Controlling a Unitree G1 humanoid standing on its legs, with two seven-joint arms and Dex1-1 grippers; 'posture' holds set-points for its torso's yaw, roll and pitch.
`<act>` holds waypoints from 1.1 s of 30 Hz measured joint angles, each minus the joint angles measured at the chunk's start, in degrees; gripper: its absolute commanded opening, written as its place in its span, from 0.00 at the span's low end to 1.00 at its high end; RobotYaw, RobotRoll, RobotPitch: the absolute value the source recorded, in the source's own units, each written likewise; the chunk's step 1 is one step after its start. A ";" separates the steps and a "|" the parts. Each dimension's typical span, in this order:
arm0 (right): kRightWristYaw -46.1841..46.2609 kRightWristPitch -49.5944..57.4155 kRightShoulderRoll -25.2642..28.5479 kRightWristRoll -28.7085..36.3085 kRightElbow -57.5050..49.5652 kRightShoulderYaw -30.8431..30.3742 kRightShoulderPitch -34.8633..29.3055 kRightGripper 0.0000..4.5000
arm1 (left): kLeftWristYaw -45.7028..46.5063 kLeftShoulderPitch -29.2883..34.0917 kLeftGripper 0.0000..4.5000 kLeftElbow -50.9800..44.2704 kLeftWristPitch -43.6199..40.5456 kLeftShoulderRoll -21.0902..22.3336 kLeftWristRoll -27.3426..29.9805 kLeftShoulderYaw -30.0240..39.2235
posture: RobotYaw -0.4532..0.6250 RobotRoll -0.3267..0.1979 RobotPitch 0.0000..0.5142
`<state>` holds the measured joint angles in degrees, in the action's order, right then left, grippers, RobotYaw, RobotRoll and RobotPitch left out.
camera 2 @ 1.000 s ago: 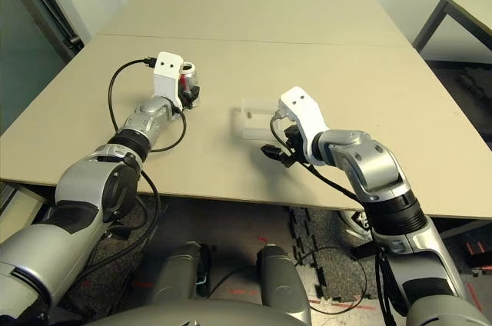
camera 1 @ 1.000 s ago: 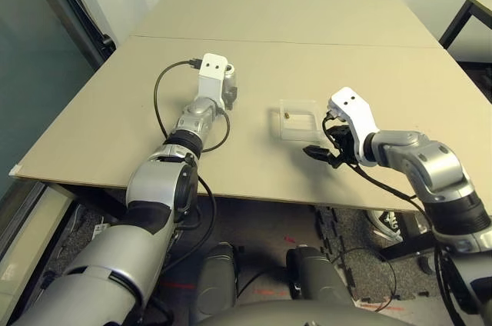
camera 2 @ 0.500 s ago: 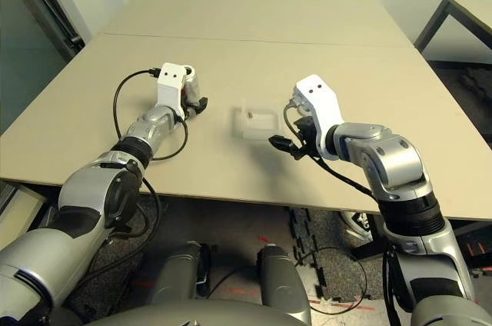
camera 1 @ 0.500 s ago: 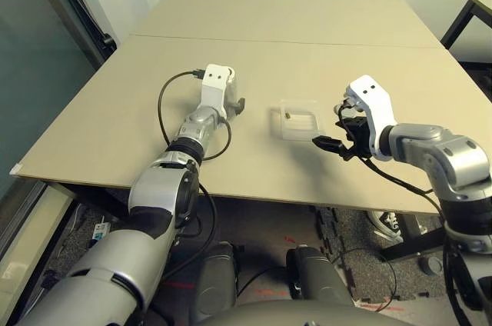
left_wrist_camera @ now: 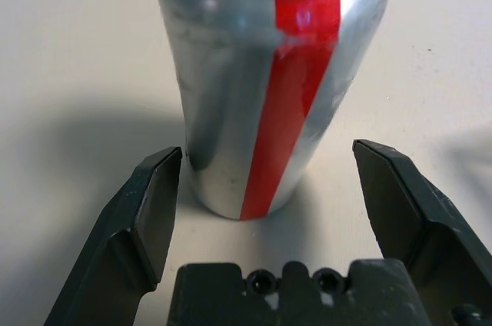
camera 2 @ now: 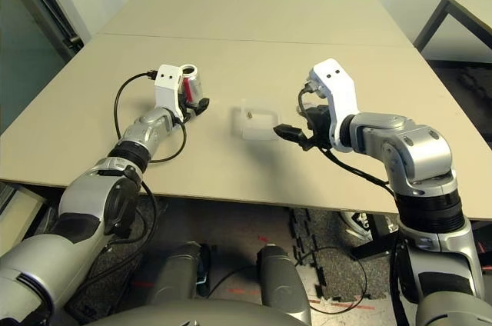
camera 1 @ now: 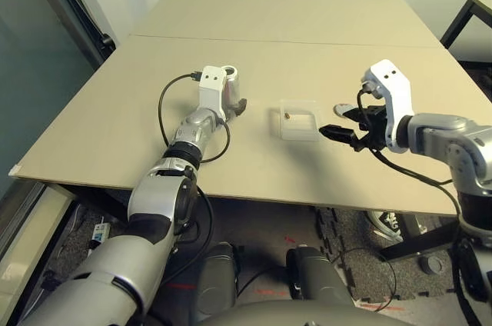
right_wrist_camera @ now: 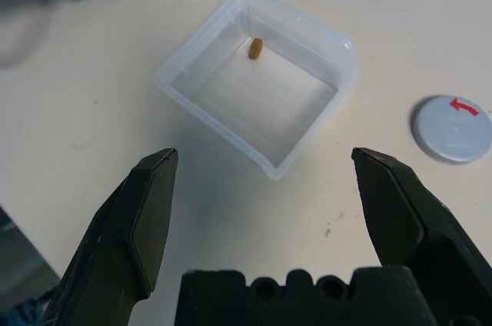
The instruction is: Pour the medicine from the bottle into the box.
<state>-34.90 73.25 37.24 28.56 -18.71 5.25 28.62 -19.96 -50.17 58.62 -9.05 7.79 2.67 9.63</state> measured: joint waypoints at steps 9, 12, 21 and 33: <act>7.97 2.90 -4.61 1.57 -2.32 10.86 -0.62 1.00 | -0.09 15.96 0.99 -32.71 -19.27 0.39 4.03 -1.29 | 0.41 0.62 0.15; 16.34 -0.59 -10.02 -2.50 -0.65 14.55 -0.85 1.00 | -0.15 19.04 0.99 -42.88 -26.25 2.62 5.92 -1.11 | 0.44 0.62 0.16; 33.21 -28.88 -19.60 -15.12 11.93 17.43 -1.59 1.00 | 2.48 18.54 0.99 -48.77 -27.07 9.21 9.55 6.33 | 0.52 0.62 0.17; 34.40 -51.07 -18.02 -21.11 20.42 14.64 -4.98 1.00 | 2.25 12.07 0.99 -23.83 -3.95 17.84 10.06 12.60 | 0.49 0.62 0.20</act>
<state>-0.50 22.19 19.21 7.45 1.71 19.89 23.64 -17.71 -38.10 34.79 -13.00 25.64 12.72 22.22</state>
